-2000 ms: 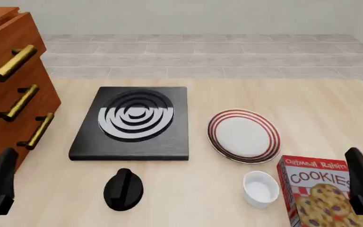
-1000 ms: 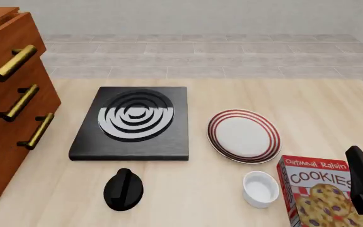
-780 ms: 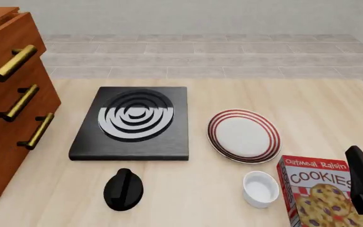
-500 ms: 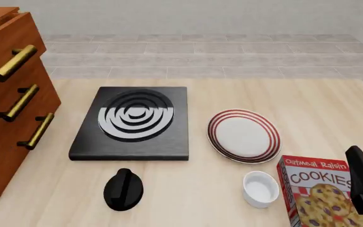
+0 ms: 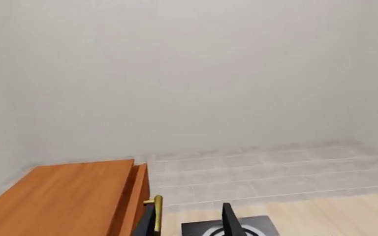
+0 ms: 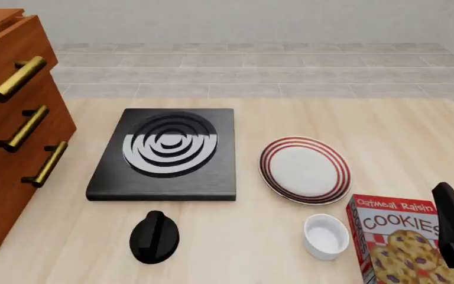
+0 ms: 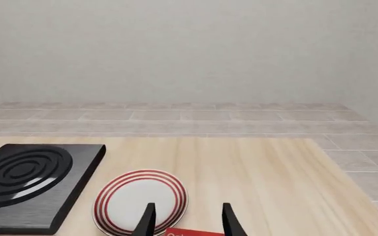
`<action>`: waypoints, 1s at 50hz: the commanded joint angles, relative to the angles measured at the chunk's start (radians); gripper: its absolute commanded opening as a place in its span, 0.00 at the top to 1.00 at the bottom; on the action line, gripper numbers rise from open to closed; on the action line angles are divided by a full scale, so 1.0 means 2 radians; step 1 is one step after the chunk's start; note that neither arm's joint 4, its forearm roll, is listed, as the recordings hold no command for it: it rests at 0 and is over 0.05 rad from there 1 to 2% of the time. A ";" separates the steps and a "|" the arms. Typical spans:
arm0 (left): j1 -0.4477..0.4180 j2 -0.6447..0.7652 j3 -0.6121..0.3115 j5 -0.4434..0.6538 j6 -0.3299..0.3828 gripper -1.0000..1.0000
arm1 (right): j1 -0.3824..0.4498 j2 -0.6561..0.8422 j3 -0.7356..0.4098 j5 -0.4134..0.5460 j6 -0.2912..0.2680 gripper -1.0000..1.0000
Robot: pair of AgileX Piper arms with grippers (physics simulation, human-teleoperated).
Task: Pick the akita bowl in the top layer of the wooden cabinet and place it on the plate.
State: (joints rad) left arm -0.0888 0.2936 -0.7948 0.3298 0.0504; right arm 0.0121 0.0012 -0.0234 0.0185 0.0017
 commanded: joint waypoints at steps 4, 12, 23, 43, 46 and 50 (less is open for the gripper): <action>0.021 0.059 -0.047 0.021 -0.003 0.00 | -0.001 0.000 0.000 0.000 0.002 0.00; 0.028 0.085 -0.067 0.032 0.021 0.00 | 0.000 0.000 0.000 0.001 0.002 0.00; 0.029 0.121 -0.105 0.064 0.044 0.00 | -0.001 0.003 -0.001 -0.001 0.004 0.00; 0.067 0.189 -0.128 0.119 0.095 0.00 | 0.001 0.007 -0.002 0.001 0.021 0.00; 0.071 0.196 -0.143 0.132 0.107 0.00 | -0.003 0.011 -0.003 -0.001 0.028 0.00; 0.080 0.205 -0.149 0.142 0.107 0.00 | -0.003 0.009 -0.003 0.001 0.032 0.00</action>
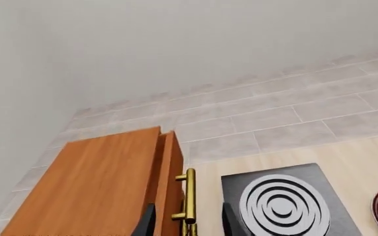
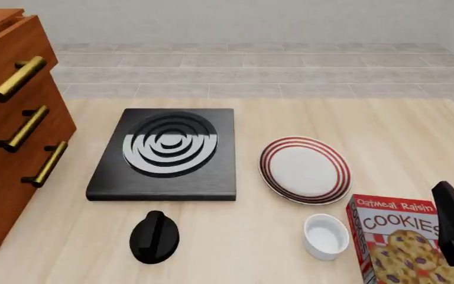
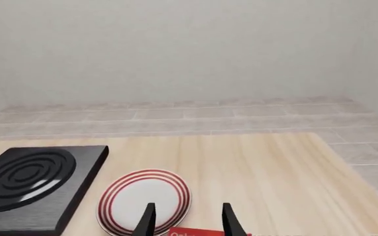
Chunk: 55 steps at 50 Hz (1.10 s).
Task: Pick the akita bowl in the top layer of the wooden cabinet and place it on the plate.
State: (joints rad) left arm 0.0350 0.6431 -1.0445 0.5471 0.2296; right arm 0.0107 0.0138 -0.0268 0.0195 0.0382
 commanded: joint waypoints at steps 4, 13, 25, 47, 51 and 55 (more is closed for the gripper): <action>0.025 0.043 -0.031 0.049 0.011 0.00 | -0.003 0.006 -0.001 -0.003 0.017 0.00; 0.032 0.054 -0.035 0.066 0.024 0.00 | -0.004 0.004 -0.002 -0.001 0.019 0.00; 0.037 0.072 -0.065 0.095 0.020 0.00 | -0.007 0.005 -0.002 -0.001 0.021 0.00; 0.056 0.125 -0.084 0.157 -0.011 0.00 | -0.007 0.008 -0.002 -0.004 0.021 0.00; 0.062 0.124 -0.083 0.159 0.001 0.00 | -0.007 0.007 -0.002 -0.003 0.022 0.00; 0.069 0.128 -0.088 0.166 0.006 0.00 | -0.006 0.007 -0.001 -0.003 0.022 0.00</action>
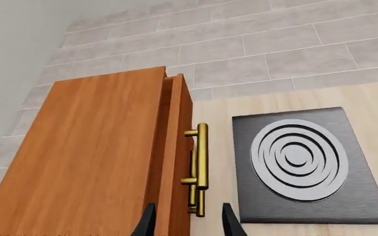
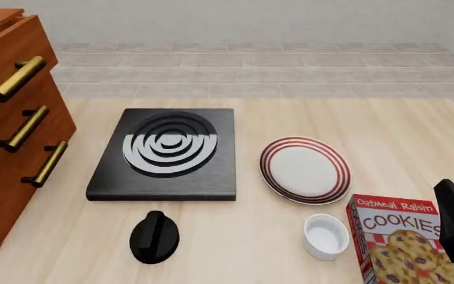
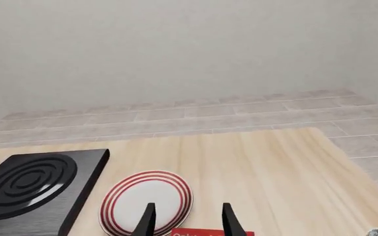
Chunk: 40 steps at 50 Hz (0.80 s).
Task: Pick the akita bowl in the top layer of the wooden cabinet and place it on the plate.
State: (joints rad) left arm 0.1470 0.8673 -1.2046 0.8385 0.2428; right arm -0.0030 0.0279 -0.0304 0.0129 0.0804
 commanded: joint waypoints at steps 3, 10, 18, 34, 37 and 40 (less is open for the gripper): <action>0.016 0.020 -0.009 0.024 0.004 0.00 | 0.000 0.001 0.000 -0.001 0.001 0.00; 0.032 0.033 -0.017 0.028 0.011 0.00 | 0.001 0.001 0.001 -0.001 0.001 0.00; 0.041 0.039 -0.019 0.029 0.029 0.00 | 0.000 0.003 0.001 -0.003 0.001 0.00; 0.043 0.051 0.009 0.018 0.021 0.00 | 0.001 0.004 0.001 -0.004 0.001 0.00; 0.044 0.050 0.016 0.017 0.019 0.00 | 0.001 0.004 0.001 -0.004 0.001 0.00; 0.045 0.050 0.024 0.016 0.014 0.00 | 0.000 0.003 0.001 -0.003 0.001 0.00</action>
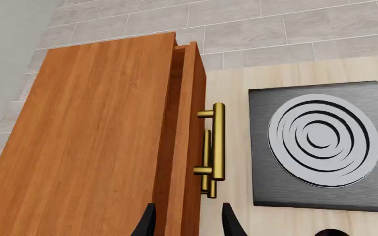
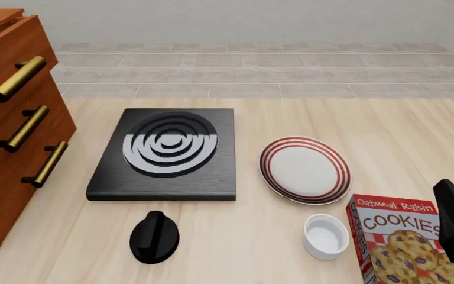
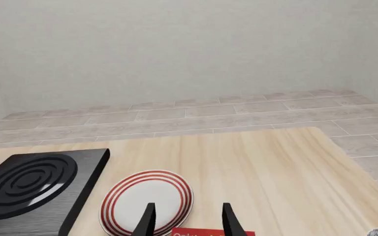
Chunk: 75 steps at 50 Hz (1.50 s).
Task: Pick the akita bowl in the top layer of the wooden cabinet and place it on the plate.
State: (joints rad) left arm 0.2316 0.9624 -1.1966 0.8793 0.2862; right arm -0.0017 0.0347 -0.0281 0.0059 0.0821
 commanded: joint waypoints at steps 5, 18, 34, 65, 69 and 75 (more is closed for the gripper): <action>0.006 0.001 0.033 -0.008 -0.007 0.00 | 0.000 -0.001 0.000 0.001 0.000 0.00; 0.018 0.006 0.057 -0.022 -0.005 0.00 | 0.000 0.000 0.000 -0.001 0.001 0.00; 0.030 0.011 0.082 -0.036 -0.001 0.00 | -0.001 0.002 0.001 -0.002 0.001 0.00; 0.008 0.021 0.103 -0.032 -0.019 0.00 | -0.002 -0.005 0.000 0.005 0.002 0.00; -0.004 0.021 0.103 -0.028 -0.026 0.00 | -0.002 -0.005 0.000 0.004 0.002 0.00; -0.024 0.022 0.103 -0.024 -0.032 0.00 | -0.002 -0.005 0.000 0.004 0.003 0.00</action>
State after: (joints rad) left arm 0.2416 0.9747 -1.0376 0.8051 0.2353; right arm -0.0058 0.0266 -0.0277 0.0132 0.0865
